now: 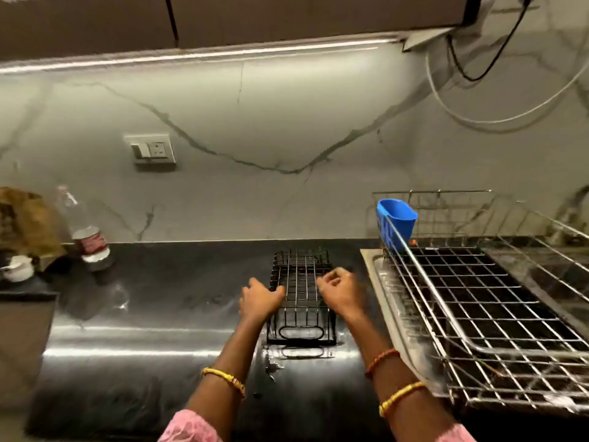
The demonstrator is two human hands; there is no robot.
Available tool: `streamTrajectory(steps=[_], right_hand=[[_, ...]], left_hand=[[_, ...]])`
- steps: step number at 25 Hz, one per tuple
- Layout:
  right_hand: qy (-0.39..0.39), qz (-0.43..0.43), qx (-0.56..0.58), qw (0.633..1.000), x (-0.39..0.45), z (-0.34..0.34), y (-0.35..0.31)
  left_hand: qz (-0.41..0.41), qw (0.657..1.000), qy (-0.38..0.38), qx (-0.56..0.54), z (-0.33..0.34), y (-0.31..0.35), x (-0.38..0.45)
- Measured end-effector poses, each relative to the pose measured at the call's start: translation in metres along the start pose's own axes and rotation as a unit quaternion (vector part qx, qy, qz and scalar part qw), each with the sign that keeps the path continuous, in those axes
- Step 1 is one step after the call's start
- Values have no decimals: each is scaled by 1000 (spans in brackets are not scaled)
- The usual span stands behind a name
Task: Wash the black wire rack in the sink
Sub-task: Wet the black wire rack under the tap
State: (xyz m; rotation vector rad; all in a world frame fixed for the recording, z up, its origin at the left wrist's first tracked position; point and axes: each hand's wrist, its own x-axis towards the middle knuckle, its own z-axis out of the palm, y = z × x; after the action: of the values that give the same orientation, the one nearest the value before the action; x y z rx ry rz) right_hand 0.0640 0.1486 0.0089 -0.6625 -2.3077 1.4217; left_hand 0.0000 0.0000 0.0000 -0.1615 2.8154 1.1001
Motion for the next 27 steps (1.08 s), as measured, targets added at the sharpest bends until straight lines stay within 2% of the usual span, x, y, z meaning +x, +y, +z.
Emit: streamTrajectory(steps=[2, 4, 6, 9, 14, 19, 21, 24, 27], right_hand=[[-84, 119, -46, 988, 16, 15, 15], [-147, 205, -13, 968, 24, 26, 29], [-160, 233, 3, 959, 29, 31, 34], [-165, 244, 10, 956, 39, 34, 27], [-170, 217, -20, 961, 38, 31, 19], [-117, 83, -91, 985, 14, 1, -8], [-102, 26, -117, 987, -2, -28, -35], [-83, -43, -126, 988, -31, -86, -73], [-69, -91, -77, 991, -60, -143, -95]], left_hand=[[-53, 989, -93, -103, 6, -9, 15], [-116, 956, -177, -201, 12, -16, 22], [-129, 945, -205, -221, 17, -19, 25], [-121, 936, -188, -272, 23, -21, 31], [-108, 913, -164, -358, 30, -22, 28], [-117, 898, -157, -393, 3, -11, 6], [-100, 898, -172, -392, -21, 2, -3], [-78, 861, -222, -452, -52, 37, -25], [-44, 846, -212, -487, -66, 81, -63]])
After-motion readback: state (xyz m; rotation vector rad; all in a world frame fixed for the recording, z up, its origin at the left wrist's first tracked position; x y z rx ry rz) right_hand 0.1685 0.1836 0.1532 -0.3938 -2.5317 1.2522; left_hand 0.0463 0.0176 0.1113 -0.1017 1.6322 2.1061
